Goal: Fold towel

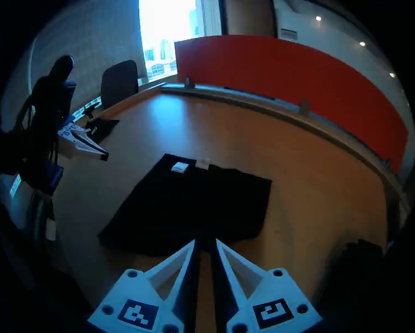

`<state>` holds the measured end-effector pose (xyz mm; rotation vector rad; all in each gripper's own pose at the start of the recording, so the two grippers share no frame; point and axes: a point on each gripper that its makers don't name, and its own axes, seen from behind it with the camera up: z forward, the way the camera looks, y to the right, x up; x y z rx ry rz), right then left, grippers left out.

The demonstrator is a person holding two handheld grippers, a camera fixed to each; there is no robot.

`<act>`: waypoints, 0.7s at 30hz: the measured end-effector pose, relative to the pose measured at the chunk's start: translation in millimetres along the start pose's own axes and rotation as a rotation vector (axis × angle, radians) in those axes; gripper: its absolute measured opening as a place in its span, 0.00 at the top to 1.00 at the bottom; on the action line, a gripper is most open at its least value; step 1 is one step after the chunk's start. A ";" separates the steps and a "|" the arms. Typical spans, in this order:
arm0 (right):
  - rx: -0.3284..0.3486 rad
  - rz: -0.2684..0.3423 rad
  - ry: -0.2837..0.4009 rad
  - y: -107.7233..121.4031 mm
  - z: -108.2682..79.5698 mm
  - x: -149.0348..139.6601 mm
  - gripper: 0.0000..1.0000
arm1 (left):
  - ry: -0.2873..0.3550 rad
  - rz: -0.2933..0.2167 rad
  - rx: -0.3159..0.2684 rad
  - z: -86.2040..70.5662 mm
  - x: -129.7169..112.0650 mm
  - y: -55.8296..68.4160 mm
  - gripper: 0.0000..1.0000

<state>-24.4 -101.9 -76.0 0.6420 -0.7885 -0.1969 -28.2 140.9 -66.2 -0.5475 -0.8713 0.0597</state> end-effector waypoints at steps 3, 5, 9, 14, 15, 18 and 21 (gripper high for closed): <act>-0.001 -0.007 -0.002 0.2 -0.5 -0.3 0.88 | 0.002 0.007 -0.010 -2.2 -0.5 3.6 0.60; -0.001 -0.012 -0.002 0.1 -0.8 -0.1 0.88 | -0.002 0.007 -0.024 -3.8 -1.5 7.4 0.35; 0.000 -0.016 -0.002 0.0 -0.6 0.3 0.88 | -0.012 0.007 -0.038 -4.9 -5.1 11.9 0.04; 0.001 -0.018 -0.001 0.4 0.2 1.1 0.88 | -0.016 0.030 -0.036 -5.5 -9.1 14.4 0.03; 0.001 -0.019 -0.001 0.5 0.4 1.1 0.88 | -0.017 0.035 -0.037 -5.7 -10.2 15.4 0.03; 0.001 -0.021 -0.001 0.5 0.6 1.1 0.88 | -0.027 0.050 -0.038 -5.5 -15.9 18.3 0.03; 0.002 -0.021 -0.002 0.4 1.1 1.2 0.88 | -0.036 0.065 -0.042 -5.4 -22.9 21.8 0.03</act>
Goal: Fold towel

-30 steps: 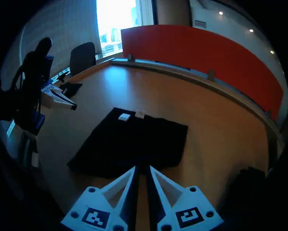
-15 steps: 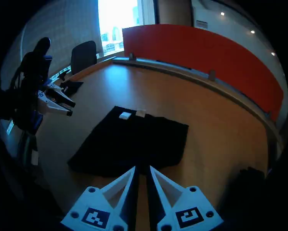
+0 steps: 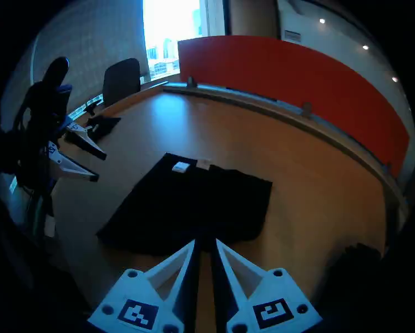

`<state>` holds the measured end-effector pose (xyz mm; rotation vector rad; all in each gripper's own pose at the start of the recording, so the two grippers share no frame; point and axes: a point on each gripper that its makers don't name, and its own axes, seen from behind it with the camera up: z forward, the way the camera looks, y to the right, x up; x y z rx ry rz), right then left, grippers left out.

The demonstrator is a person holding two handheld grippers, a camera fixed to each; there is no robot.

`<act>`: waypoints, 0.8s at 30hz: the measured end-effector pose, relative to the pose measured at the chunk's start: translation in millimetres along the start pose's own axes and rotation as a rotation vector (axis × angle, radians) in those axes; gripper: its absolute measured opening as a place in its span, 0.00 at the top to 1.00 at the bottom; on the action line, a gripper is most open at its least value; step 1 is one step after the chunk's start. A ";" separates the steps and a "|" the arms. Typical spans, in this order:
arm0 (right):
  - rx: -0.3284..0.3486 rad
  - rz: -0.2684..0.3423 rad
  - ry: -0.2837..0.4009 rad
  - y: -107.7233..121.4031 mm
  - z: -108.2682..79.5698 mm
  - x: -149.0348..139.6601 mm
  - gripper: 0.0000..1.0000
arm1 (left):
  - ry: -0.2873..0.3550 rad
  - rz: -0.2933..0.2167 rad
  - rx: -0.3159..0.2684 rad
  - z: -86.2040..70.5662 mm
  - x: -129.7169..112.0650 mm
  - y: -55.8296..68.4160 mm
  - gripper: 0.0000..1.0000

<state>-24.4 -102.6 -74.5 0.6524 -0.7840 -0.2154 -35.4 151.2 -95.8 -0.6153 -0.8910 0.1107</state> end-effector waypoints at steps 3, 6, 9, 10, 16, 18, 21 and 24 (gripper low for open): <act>0.001 0.000 -0.001 0.0 0.1 -0.1 0.88 | -0.010 0.011 -0.009 0.7 -7.4 5.8 0.03; 0.001 0.001 -0.003 0.3 0.5 -1.1 0.88 | -0.016 0.020 -0.020 1.5 -13.7 12.1 0.03; 0.002 0.000 -0.005 0.3 0.5 -1.9 0.88 | -0.027 0.030 -0.029 2.2 -21.0 18.2 0.03; 0.002 -0.001 -0.005 0.4 0.4 -2.1 0.88 | -0.031 0.035 -0.032 2.1 -23.5 20.2 0.03; 0.001 -0.005 -0.007 1.2 -0.1 -2.6 0.88 | -0.051 0.068 -0.048 0.6 -37.1 32.2 0.03; 0.001 -0.006 -0.008 1.6 0.0 -3.0 0.88 | -0.059 0.077 -0.052 0.4 -41.2 35.8 0.03; 0.000 -0.006 -0.007 1.6 0.0 -3.1 0.88 | -0.065 0.084 -0.058 0.0 -46.0 40.7 0.03; 0.001 -0.004 -0.007 1.4 0.0 -3.0 0.88 | -0.072 0.086 -0.071 -1.0 -51.4 47.8 0.03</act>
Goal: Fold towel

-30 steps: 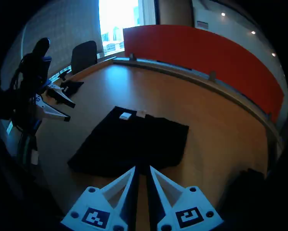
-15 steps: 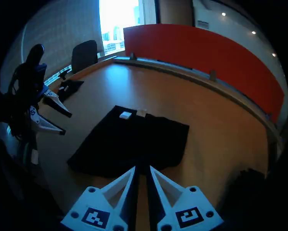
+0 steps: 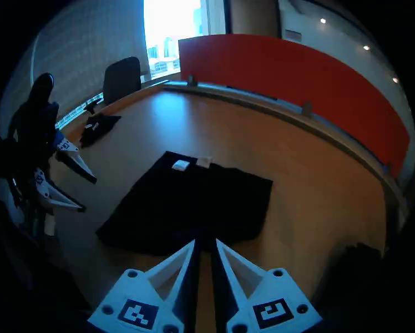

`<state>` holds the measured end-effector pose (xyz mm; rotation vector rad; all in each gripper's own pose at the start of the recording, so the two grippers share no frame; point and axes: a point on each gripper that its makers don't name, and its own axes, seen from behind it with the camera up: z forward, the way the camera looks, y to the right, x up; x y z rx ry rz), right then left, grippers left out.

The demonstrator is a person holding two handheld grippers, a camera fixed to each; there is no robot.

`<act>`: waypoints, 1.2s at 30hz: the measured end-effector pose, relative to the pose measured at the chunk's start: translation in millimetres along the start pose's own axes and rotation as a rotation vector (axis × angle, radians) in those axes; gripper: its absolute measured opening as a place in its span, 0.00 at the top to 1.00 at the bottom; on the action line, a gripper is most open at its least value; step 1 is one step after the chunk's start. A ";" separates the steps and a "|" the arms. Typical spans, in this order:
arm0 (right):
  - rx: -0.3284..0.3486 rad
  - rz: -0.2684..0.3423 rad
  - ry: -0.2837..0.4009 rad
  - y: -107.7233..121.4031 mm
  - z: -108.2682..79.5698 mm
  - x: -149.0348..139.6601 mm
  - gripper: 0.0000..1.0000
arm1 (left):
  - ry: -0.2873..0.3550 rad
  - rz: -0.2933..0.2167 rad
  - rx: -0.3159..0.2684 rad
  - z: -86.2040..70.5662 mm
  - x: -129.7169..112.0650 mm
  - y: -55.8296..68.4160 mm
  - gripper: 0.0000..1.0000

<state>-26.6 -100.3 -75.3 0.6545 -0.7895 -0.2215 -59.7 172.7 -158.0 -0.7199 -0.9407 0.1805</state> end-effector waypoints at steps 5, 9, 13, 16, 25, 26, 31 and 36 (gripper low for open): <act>0.000 -0.001 -0.002 -0.5 0.3 -1.4 0.88 | -0.012 0.024 -0.019 1.2 -8.8 12.5 0.03; 0.000 -0.001 -0.002 -1.1 0.4 -1.8 0.88 | -0.023 0.049 -0.029 4.0 -15.7 19.9 0.03; 0.000 -0.001 -0.002 -2.0 0.6 -1.8 0.88 | -0.032 0.079 -0.038 8.6 -22.5 25.8 0.03; -0.001 -0.002 -0.002 -3.0 0.5 -2.1 0.88 | -0.041 0.106 -0.041 13.8 -29.3 29.8 0.03; -0.003 0.000 -0.004 -4.0 0.1 -4.9 0.88 | -0.055 0.174 -0.040 27.8 -44.7 36.8 0.03; -0.003 0.000 -0.004 -4.1 0.2 -5.0 0.88 | -0.057 0.181 -0.039 29.1 -46.2 36.9 0.03; -0.002 -0.001 -0.004 -4.8 0.3 -5.8 0.88 | -0.066 0.201 -0.045 34.3 -51.7 39.5 0.04; -0.002 -0.002 -0.006 -5.3 0.5 -6.3 0.88 | -0.068 0.225 -0.053 39.9 -56.8 41.4 0.04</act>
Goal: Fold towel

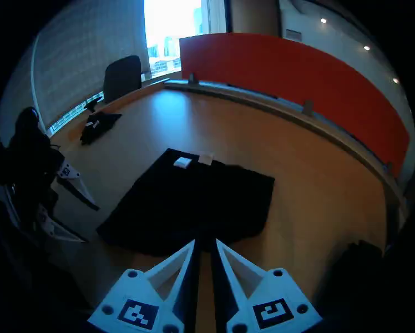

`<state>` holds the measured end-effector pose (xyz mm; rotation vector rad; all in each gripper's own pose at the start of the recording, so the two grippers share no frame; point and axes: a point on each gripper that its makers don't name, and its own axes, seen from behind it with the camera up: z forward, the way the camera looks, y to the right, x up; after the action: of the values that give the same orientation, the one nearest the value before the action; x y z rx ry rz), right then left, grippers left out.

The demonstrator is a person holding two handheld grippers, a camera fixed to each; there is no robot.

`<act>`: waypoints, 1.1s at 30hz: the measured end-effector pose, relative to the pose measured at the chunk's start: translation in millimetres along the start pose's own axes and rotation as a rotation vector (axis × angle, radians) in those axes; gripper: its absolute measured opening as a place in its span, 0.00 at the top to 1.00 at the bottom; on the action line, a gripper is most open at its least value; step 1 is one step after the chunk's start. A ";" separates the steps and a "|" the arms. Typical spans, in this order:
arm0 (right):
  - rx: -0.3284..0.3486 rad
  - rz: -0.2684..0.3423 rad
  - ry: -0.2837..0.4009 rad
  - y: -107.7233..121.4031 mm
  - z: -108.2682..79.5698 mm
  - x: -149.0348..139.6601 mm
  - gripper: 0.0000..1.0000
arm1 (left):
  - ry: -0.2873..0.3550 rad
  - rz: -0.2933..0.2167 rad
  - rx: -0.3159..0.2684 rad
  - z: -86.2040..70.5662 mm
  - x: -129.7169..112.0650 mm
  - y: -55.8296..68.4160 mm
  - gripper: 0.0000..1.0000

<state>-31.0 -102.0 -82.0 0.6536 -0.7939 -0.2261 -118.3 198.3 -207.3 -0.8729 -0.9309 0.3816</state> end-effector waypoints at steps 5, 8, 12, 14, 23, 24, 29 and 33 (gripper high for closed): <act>0.000 0.001 0.001 -0.3 -0.1 -0.2 0.88 | -0.008 0.030 0.004 6.7 -4.6 1.3 0.06; 0.000 0.001 0.000 -0.1 -0.2 -0.4 0.88 | -0.006 0.035 0.001 9.2 -4.5 2.1 0.11; 0.000 0.001 0.000 0.4 -0.3 -0.2 0.88 | -0.010 0.033 0.004 12.4 -5.9 0.9 0.21; 0.000 0.000 0.001 0.6 -0.4 0.0 0.88 | -0.015 0.037 0.005 13.8 -8.0 0.7 0.23; -0.002 0.001 0.003 1.2 -0.1 -0.4 0.88 | -0.026 0.032 0.009 18.1 -11.6 1.4 0.36; -0.002 0.002 0.003 1.2 -0.1 -0.3 0.88 | -0.026 0.030 0.011 18.2 -11.3 0.9 0.37; -0.003 0.001 0.006 1.3 0.2 0.4 0.88 | -0.026 0.025 0.018 18.3 -11.8 -1.9 0.43; -0.004 0.000 0.007 1.5 0.0 0.8 0.88 | -0.025 0.030 0.025 18.5 -11.9 -3.8 0.47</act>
<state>-30.5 -101.2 -80.6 0.6504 -0.7861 -0.2253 -140.5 197.5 -205.2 -0.8619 -0.9352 0.4303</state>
